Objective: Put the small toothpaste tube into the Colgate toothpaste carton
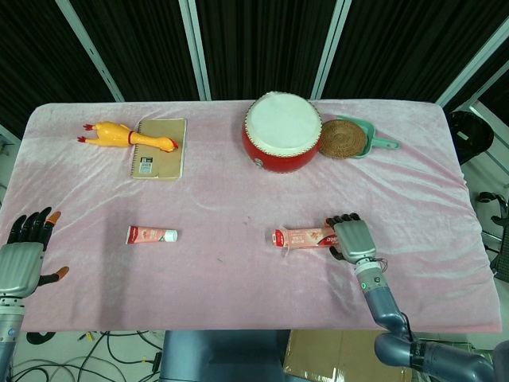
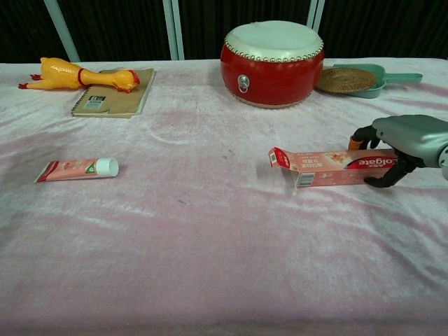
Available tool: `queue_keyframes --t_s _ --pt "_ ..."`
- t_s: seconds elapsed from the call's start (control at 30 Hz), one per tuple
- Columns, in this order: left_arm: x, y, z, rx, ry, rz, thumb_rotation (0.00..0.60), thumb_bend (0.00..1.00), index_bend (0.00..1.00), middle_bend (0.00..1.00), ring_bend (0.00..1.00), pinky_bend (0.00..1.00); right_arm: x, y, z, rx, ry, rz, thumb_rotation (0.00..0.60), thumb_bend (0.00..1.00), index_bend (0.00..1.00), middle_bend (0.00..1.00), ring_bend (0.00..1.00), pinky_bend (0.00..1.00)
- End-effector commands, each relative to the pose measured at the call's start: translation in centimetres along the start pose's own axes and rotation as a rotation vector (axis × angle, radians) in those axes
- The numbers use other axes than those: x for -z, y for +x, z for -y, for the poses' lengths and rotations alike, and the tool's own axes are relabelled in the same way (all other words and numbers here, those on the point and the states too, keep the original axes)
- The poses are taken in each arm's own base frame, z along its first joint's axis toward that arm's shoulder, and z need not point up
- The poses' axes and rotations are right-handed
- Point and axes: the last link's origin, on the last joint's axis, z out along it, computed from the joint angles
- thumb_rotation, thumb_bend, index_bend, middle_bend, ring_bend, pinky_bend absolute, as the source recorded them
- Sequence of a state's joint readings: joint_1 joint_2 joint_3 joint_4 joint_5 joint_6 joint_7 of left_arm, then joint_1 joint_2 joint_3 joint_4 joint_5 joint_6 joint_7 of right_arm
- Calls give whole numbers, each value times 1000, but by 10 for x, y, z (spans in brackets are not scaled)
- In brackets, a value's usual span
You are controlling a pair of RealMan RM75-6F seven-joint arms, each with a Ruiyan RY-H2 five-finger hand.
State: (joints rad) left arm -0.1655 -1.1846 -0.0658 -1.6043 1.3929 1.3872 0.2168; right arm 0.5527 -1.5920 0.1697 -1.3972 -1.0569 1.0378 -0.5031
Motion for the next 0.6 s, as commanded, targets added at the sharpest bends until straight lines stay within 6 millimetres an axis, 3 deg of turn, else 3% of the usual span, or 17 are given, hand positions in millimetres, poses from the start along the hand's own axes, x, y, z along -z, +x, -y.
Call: queue_keyframes --t_s 0.03,0.47,0.6 --pt "0 0 0 1 -1 1 600 0 0 0 0 0 0 0 -1 5 -1 -7 600 335 420 398 335 314" --pt "-1 3 -15 22 -20 4 600 0 0 0 0 1 9 21 6 -29 52 -53 600 352 454 436 370 354" --pt "-9 7 -26 3 -13 21 600 6 40 17 19 85 11 31 7 -55 50 -70 600 353 454 436 371 354"
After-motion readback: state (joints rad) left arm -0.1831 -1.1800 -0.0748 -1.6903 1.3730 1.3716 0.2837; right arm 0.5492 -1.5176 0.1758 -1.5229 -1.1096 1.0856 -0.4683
